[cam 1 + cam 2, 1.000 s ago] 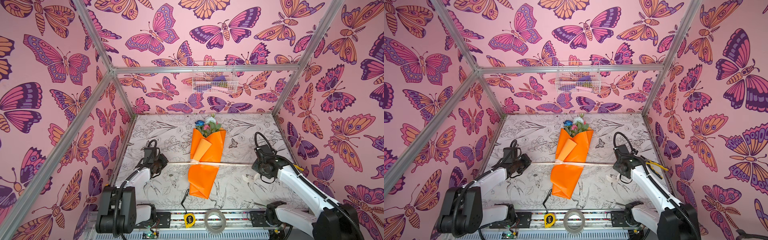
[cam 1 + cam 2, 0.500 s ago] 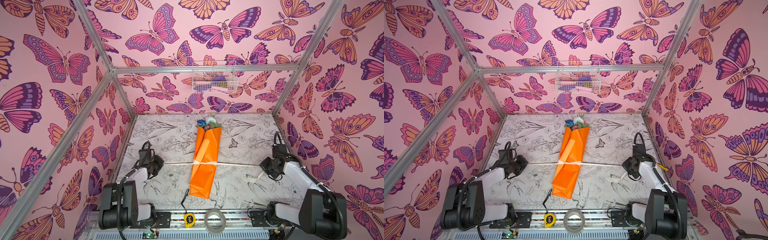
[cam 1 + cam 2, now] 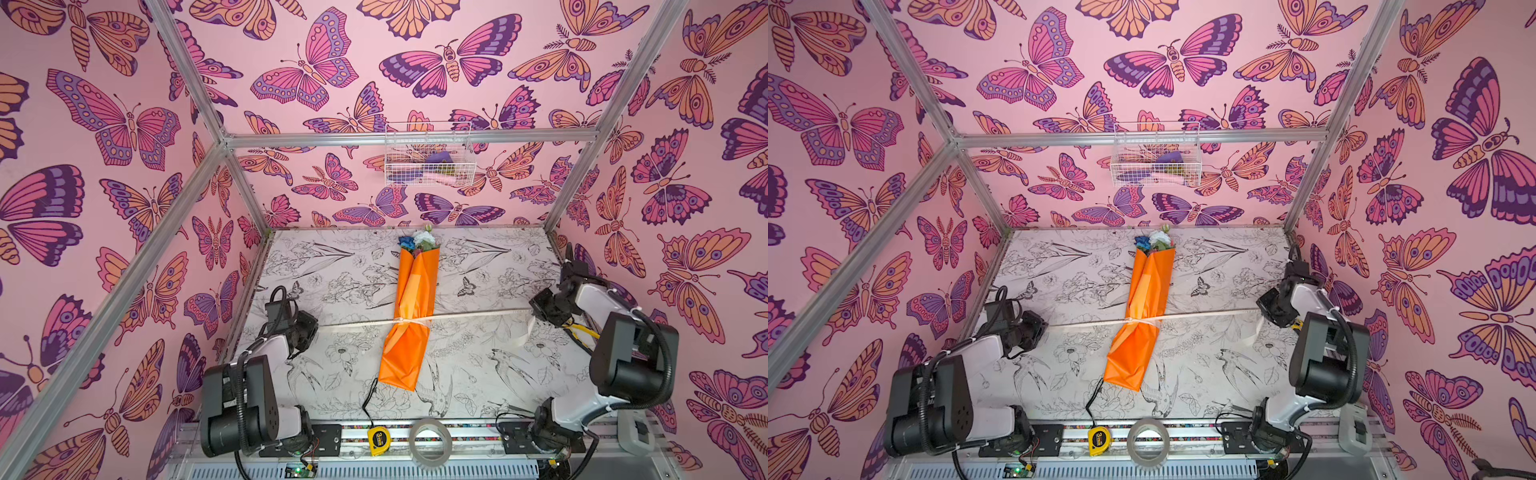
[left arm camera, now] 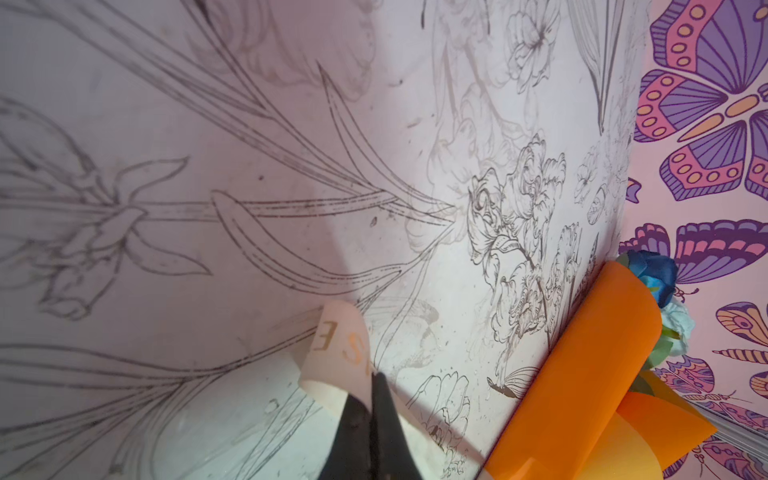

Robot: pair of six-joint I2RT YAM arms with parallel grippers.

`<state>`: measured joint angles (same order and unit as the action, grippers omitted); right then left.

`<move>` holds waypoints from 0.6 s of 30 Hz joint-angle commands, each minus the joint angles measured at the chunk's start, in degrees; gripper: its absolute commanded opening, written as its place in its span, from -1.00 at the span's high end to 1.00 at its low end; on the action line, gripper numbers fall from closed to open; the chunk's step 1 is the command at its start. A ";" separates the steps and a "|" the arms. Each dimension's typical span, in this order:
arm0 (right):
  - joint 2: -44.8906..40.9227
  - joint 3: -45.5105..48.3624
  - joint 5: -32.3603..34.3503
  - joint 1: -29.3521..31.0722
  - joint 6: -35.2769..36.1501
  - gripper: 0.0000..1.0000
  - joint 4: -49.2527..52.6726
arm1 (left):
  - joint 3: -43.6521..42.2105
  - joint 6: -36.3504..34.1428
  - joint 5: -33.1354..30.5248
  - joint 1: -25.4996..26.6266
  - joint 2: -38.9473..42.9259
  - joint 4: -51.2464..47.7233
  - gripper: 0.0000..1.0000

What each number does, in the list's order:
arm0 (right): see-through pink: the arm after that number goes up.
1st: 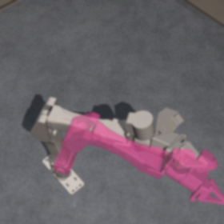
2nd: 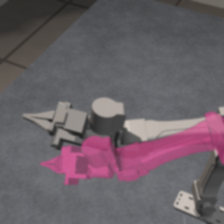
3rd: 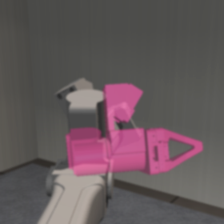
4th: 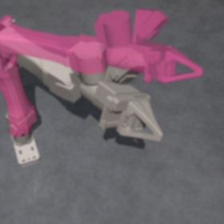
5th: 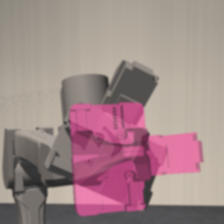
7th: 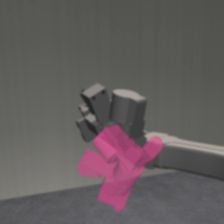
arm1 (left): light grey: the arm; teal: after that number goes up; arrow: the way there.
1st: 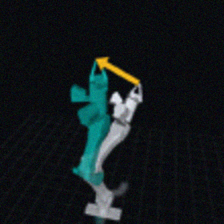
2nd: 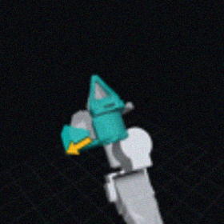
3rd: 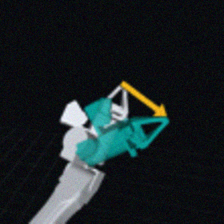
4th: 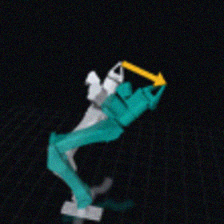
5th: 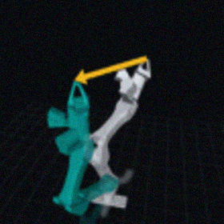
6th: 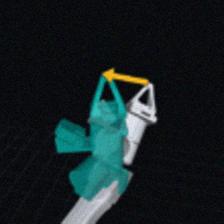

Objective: Tie the bouquet of fake flowers
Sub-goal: 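Draw both ribbon ends outward away from the cone to tighten the knot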

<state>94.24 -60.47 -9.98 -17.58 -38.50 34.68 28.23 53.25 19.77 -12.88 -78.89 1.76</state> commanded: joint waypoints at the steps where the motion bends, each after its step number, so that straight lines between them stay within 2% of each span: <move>1: 3.52 -7.23 11.02 -2.22 2.14 1.00 -0.16 | 1.21 0.62 -7.33 -3.10 -1.23 2.56 1.00; 4: 6.26 -13.62 15.67 -2.77 3.40 1.00 2.69 | 0.91 0.45 -7.99 -5.31 -1.26 2.57 1.00; 8: 8.69 -19.66 18.39 -4.79 4.44 1.00 5.00 | -0.16 0.71 -8.14 -9.49 -0.42 2.46 1.00; 15: 12.07 -26.63 22.13 -7.30 6.02 1.00 8.15 | -3.08 0.93 -13.88 -13.39 3.56 -0.41 1.00; 18: 12.88 -27.85 21.73 -9.34 6.01 1.00 8.34 | -4.22 0.89 -14.37 -15.48 5.10 -0.97 1.00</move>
<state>106.28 -84.29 -2.68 -20.67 -32.73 48.75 24.93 54.37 21.08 -23.40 -75.16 -0.10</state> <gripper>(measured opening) 0.047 0.041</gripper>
